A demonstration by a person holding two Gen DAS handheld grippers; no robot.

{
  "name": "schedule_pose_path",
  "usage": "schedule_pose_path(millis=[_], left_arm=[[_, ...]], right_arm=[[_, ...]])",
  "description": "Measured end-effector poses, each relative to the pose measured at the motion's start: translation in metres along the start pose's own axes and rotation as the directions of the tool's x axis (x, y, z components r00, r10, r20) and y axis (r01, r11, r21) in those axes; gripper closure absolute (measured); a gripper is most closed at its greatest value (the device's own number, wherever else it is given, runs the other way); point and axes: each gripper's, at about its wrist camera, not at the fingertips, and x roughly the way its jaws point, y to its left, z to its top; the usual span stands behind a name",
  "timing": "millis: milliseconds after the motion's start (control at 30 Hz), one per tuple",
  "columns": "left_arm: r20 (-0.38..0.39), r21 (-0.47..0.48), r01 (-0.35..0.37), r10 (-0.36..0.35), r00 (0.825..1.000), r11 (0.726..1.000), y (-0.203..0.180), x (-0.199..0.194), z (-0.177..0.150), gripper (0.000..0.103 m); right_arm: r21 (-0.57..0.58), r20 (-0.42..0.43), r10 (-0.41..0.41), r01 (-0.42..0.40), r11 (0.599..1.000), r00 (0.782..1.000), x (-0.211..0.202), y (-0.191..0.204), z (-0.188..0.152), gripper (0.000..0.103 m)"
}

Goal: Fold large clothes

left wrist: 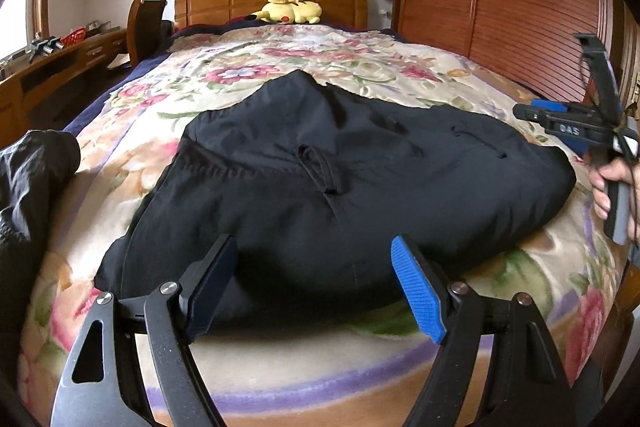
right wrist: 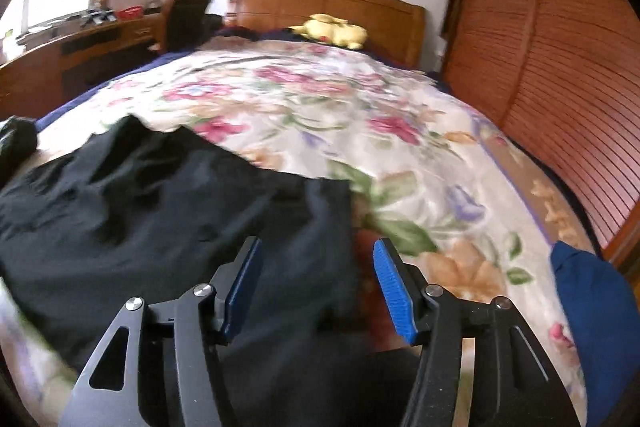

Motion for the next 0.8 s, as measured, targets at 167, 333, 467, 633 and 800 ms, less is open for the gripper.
schedule_pose_path(millis=[167, 333, 467, 633, 800], left_arm=[[-0.008, 0.004, -0.007, 0.007, 1.0, 1.0, 0.0, 0.002, -0.002, 0.023], [-0.011, 0.005, -0.008, 0.008, 1.0, 1.0, -0.001, 0.002, -0.002, 0.023], [-0.011, 0.006, -0.009, 0.009, 1.0, 1.0, -0.001, 0.002, -0.002, 0.023], [-0.016, 0.013, -0.008, 0.009, 1.0, 1.0, -0.001, 0.003, -0.003, 0.023], [-0.017, 0.019, -0.011, 0.011, 1.0, 1.0, -0.002, 0.003, -0.005, 0.023]], right_arm=[[-0.051, -0.015, 0.139, -0.14, 0.989, 0.99, -0.016, 0.045, -0.011, 0.043], [-0.086, -0.036, 0.257, -0.26, 0.962, 0.966, -0.025, 0.082, -0.025, 0.043], [-0.109, -0.049, 0.308, -0.311, 0.944, 0.95, -0.032, 0.097, -0.032, 0.043], [-0.134, -0.097, 0.312, -0.323, 0.937, 0.945, -0.013, 0.104, -0.047, 0.043], [-0.145, -0.138, 0.302, -0.321, 0.936, 0.943, 0.004, 0.111, -0.051, 0.043]])
